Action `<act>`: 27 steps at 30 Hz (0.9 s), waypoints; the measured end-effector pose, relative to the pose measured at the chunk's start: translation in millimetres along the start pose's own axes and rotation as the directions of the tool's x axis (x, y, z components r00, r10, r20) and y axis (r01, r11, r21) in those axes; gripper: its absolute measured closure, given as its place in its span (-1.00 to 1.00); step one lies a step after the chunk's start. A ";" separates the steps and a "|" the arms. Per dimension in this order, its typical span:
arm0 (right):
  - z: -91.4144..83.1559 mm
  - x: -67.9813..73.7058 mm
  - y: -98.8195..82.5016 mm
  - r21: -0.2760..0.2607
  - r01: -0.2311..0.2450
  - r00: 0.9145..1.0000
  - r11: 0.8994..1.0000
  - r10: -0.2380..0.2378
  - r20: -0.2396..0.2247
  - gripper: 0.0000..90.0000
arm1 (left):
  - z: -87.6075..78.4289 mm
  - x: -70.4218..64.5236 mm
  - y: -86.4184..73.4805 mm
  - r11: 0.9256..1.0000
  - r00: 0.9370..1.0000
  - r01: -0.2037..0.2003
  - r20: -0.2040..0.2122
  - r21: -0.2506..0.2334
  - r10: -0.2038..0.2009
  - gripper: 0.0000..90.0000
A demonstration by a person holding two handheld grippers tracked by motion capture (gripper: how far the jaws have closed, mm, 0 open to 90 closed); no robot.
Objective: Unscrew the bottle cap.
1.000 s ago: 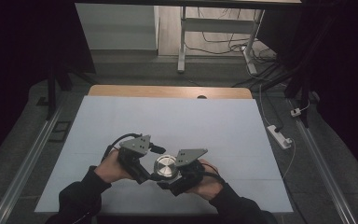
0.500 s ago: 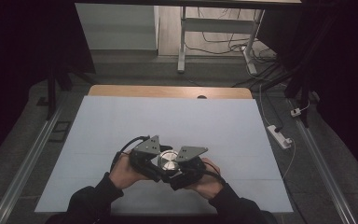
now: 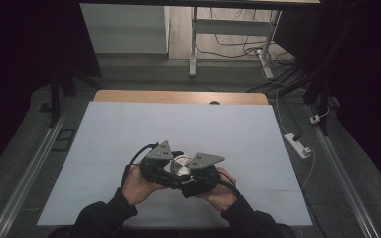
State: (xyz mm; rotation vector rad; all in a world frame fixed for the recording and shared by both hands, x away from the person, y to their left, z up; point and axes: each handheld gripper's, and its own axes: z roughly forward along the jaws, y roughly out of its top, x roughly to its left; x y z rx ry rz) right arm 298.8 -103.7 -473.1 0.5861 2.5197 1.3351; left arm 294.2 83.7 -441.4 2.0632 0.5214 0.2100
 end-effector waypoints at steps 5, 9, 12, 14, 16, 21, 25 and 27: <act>-1.7 0.1 0.9 -0.012 -0.003 1.000 1.000 0.003 0.005 -0.68 | -0.7 -2.1 2.5 1.000 1.000 -0.003 -0.013 0.000 0.003 -0.54; -2.7 -0.1 1.5 -0.017 -0.006 1.000 1.000 0.006 0.005 -0.68 | -1.1 -2.7 2.3 1.000 1.000 -0.002 -0.017 -0.013 0.002 -0.54; -2.7 -0.5 1.7 -0.017 -0.011 1.000 1.000 0.012 0.007 -0.68 | -0.3 -3.6 1.5 1.000 0.999 0.013 -0.033 -0.022 -0.014 -0.54; -2.3 -0.7 1.3 -0.013 -0.010 1.000 1.000 0.011 0.015 -0.68 | 0.8 -3.9 1.5 1.000 0.999 0.024 -0.037 -0.019 -0.025 -0.54; -1.8 -1.5 0.7 -0.015 -0.015 1.000 1.000 0.015 0.015 -0.68 | 1.4 -4.1 1.3 0.999 0.999 0.028 -0.042 -0.020 -0.029 -0.54; -2.5 -0.7 0.8 -0.020 -0.014 1.000 1.000 0.014 0.014 -0.68 | -0.6 3.9 1.5 0.999 0.999 0.030 0.023 -0.011 -0.030 -0.59; -4.5 -2.0 0.8 -0.029 -0.018 1.000 0.999 0.018 0.009 -0.68 | -12.6 17.0 1.3 0.997 0.995 0.050 0.091 -0.054 -0.045 -0.77; -4.8 -2.5 0.6 -0.029 -0.023 1.000 0.999 0.024 0.002 -0.68 | -20.4 25.4 1.2 0.997 0.988 0.042 0.153 -0.062 -0.032 -0.79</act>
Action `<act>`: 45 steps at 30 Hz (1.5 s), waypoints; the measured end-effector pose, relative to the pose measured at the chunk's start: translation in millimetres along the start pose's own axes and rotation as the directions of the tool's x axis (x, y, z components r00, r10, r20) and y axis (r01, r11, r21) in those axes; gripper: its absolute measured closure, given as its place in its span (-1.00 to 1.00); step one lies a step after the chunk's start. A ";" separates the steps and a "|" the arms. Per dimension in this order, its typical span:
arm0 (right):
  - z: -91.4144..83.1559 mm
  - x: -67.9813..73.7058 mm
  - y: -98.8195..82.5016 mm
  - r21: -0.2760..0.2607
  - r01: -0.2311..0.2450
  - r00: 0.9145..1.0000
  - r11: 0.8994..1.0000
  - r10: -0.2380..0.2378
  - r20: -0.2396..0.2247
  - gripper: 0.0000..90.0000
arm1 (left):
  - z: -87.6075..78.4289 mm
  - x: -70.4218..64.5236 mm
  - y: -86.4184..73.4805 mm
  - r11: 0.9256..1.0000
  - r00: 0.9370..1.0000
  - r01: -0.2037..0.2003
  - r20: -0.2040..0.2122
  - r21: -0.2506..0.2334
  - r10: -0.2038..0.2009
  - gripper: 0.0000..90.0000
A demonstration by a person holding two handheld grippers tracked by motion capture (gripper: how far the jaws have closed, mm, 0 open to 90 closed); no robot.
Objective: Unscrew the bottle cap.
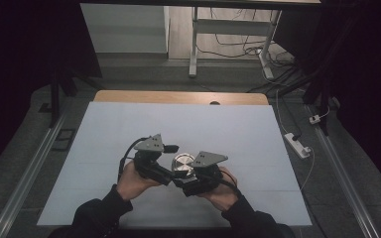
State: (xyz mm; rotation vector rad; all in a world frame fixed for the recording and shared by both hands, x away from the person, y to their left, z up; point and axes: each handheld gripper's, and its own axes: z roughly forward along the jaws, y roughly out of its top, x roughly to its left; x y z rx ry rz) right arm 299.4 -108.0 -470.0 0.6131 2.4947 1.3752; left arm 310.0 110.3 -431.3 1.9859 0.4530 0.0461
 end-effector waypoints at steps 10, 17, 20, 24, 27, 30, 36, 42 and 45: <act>3.5 11.1 1.3 0.019 0.098 0.982 0.995 -0.094 -0.162 -0.68 | -5.7 0.6 -5.1 0.972 0.964 -0.212 0.186 0.100 0.191 -0.65; 4.3 16.2 1.4 0.025 0.122 0.977 0.992 -0.115 -0.177 -0.68 | 0.3 -4.4 -7.3 0.968 0.963 -0.230 0.168 0.100 0.211 -0.54; 3.4 13.0 1.7 0.022 0.097 0.984 0.995 -0.092 -0.153 -0.68 | 3.1 -7.6 -6.4 0.974 0.974 -0.209 0.104 0.092 0.200 -0.54; 2.3 6.9 1.4 0.023 0.058 0.994 0.998 -0.056 -0.094 -0.68 | 10.1 -13.0 -5.4 0.987 0.989 -0.146 -0.001 0.064 0.147 -0.53; 1.4 3.3 1.1 0.016 0.029 0.998 0.999 -0.028 -0.061 -0.68 | 13.6 -15.5 -4.5 0.993 0.993 -0.104 -0.049 0.049 0.107 -0.53; 1.3 1.8 0.8 0.012 0.015 0.999 1.000 -0.014 -0.044 -0.68 | 15.4 -17.3 -3.9 0.997 0.994 -0.066 -0.079 0.040 0.069 -0.53; 1.1 1.0 1.1 0.005 0.005 1.000 1.000 -0.005 -0.017 -0.68 | 16.6 -21.0 -2.4 1.000 0.992 -0.016 -0.127 0.024 0.019 -0.53; 0.4 1.0 1.3 -0.004 -0.003 1.000 1.000 0.003 0.013 -0.68 | 18.5 -25.7 -0.9 1.000 0.984 0.025 -0.177 0.000 -0.025 -0.53; 0.5 1.7 1.2 -0.004 -0.005 1.000 1.000 0.005 0.029 -0.68 | 17.2 -26.6 -0.8 0.999 0.980 0.040 -0.192 -0.029 -0.044 -0.53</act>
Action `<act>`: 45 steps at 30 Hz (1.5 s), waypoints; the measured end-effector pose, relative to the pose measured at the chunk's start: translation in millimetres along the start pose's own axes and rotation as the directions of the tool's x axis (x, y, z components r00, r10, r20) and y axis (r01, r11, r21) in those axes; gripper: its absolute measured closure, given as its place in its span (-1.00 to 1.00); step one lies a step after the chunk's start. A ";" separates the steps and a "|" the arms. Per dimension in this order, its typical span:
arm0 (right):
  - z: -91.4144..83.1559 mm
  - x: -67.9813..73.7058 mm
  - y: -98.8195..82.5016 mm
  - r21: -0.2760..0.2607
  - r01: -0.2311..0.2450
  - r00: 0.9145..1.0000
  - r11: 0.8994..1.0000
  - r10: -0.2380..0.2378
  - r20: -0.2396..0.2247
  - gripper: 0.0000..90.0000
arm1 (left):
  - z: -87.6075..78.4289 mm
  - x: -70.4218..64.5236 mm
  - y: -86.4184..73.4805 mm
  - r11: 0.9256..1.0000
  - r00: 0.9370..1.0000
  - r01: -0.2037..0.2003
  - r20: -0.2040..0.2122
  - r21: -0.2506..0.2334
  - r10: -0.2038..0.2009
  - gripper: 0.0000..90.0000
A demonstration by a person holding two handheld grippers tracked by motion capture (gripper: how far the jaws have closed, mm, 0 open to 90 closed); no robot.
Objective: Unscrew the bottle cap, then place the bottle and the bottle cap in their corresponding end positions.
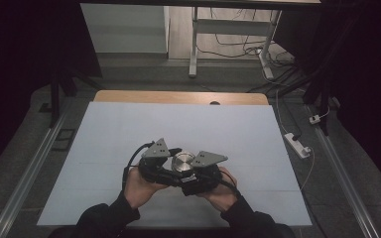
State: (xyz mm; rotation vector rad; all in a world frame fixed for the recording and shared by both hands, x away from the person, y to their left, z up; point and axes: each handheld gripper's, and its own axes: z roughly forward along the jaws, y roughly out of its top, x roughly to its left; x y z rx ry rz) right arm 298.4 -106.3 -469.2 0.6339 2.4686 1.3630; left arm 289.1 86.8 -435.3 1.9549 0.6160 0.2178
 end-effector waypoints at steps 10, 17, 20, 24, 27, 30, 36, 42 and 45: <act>-0.9 -3.7 -1.1 -0.008 -0.029 1.000 1.000 0.029 -0.004 -0.68 | -11.1 4.7 3.8 1.000 1.000 -0.006 0.009 -0.005 0.007 -0.53; -1.6 -7.7 -1.9 -0.005 -0.026 1.000 1.000 0.026 -0.006 -0.68 | -19.2 5.1 5.2 0.999 0.999 -0.041 0.028 0.001 0.041 -0.53; -2.0 -10.6 -2.3 -0.001 -0.029 1.000 1.000 0.029 0.000 -0.68 | -22.9 6.2 5.0 0.999 0.998 -0.046 0.032 -0.001 0.046 -0.53; -2.6 -15.1 -3.1 0.007 -0.030 1.000 1.000 0.030 0.007 -0.68 | -27.2 6.5 4.5 0.998 0.998 -0.055 0.040 -0.005 0.055 -0.53; -2.9 -17.8 -3.6 0.008 -0.029 1.000 1.000 0.029 0.008 -0.68 | -29.6 6.0 3.2 0.998 0.997 -0.059 0.051 -0.006 0.059 -0.53; -3.4 -20.1 -3.4 0.011 -0.026 1.000 1.000 0.026 0.007 -0.68 | -30.8 4.9 1.6 0.998 0.996 -0.063 0.063 -0.004 0.064 -0.53; -3.5 -24.5 -3.0 0.016 -0.018 1.000 1.000 0.018 0.007 -0.68 | -32.5 2.6 -1.9 0.997 0.994 -0.076 0.078 0.001 0.075 -0.53; -4.7 -29.1 -2.0 0.014 -0.016 1.000 1.000 0.016 0.009 -0.68 | -35.6 0.8 -3.8 0.997 0.992 -0.076 0.097 -0.004 0.076 -0.53; -4.9 -31.5 0.1 0.012 -0.014 1.000 1.000 0.014 0.009 -0.68 | -36.0 -0.8 -6.0 0.997 0.991 -0.082 0.104 0.000 0.081 -0.53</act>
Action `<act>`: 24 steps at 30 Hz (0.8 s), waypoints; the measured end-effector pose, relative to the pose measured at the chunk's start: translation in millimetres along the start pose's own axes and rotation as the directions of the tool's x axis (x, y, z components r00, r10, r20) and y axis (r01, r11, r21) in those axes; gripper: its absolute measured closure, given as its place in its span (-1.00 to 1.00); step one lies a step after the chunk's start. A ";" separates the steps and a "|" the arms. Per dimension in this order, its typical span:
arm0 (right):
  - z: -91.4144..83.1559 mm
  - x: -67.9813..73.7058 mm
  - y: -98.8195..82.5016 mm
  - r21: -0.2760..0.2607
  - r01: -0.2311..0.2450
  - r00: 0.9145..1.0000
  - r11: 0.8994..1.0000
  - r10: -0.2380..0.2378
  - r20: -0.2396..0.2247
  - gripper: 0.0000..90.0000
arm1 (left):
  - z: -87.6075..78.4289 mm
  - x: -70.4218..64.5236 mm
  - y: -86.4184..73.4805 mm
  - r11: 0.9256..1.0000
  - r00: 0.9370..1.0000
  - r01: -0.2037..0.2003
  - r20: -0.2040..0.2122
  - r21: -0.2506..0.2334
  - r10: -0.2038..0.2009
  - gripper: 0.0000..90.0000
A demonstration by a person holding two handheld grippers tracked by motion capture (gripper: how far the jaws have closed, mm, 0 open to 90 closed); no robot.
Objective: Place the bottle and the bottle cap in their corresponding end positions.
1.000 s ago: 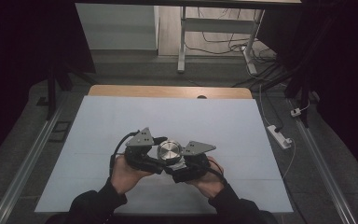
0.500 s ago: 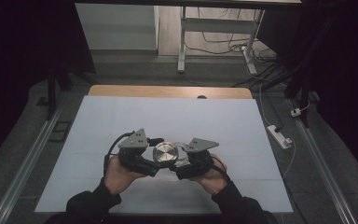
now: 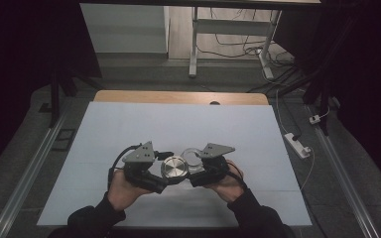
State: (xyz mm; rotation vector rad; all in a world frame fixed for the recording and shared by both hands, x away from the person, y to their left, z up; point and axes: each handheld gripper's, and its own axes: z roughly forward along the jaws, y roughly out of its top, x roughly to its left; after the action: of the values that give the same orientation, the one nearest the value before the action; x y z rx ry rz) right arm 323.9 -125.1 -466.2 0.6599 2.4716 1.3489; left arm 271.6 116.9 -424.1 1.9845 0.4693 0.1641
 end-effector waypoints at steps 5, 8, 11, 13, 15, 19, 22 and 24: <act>2.5 -3.5 3.0 -0.001 -0.003 1.000 1.000 0.003 0.004 -0.68 | 0.9 -3.4 -5.6 1.000 1.000 -0.008 0.006 0.008 0.008 -0.53; 5.0 -5.0 5.0 -0.004 -0.001 1.000 1.000 0.001 0.009 -0.68 | 1.3 -4.7 -9.1 1.000 1.000 -0.006 0.009 0.003 0.006 -0.53; 7.0 -6.9 7.2 -0.007 -0.001 1.000 1.000 0.001 0.014 -0.68 | 2.5 -6.6 -13.1 1.000 1.000 -0.014 0.013 0.006 0.014 -0.53; 8.2 -8.4 8.9 -0.008 -0.002 1.000 1.000 0.002 0.020 -0.68 | 3.3 -8.8 -16.5 1.000 1.000 -0.015 0.013 0.007 0.015 -0.53; 9.5 -10.1 10.5 -0.010 -0.004 1.000 1.000 0.004 0.020 -0.68 | 3.8 -10.5 -20.0 1.000 1.000 -0.019 0.009 0.012 0.018 -0.53; 13.3 -13.1 13.4 -0.006 -0.006 1.000 1.000 0.006 0.027 -0.68 | 5.7 -12.5 -27.5 1.000 1.000 -0.015 0.008 0.020 0.015 -0.53; 17.0 -15.5 15.6 -0.005 -0.007 0.999 1.000 0.007 0.032 -0.68 | 8.6 -13.9 -33.0 1.000 1.000 -0.015 0.012 0.024 0.015 -0.53; 19.1 -17.0 17.3 -0.004 -0.007 0.999 1.000 0.007 0.035 -0.68 | 11.0 -15.0 -36.1 1.000 1.000 -0.012 0.012 0.029 0.012 -0.53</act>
State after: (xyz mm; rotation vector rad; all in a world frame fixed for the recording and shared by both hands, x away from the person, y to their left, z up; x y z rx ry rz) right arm 351.4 -111.5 -462.0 0.6864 2.4403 1.3332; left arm 252.3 115.5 -459.8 2.0156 0.4542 0.1536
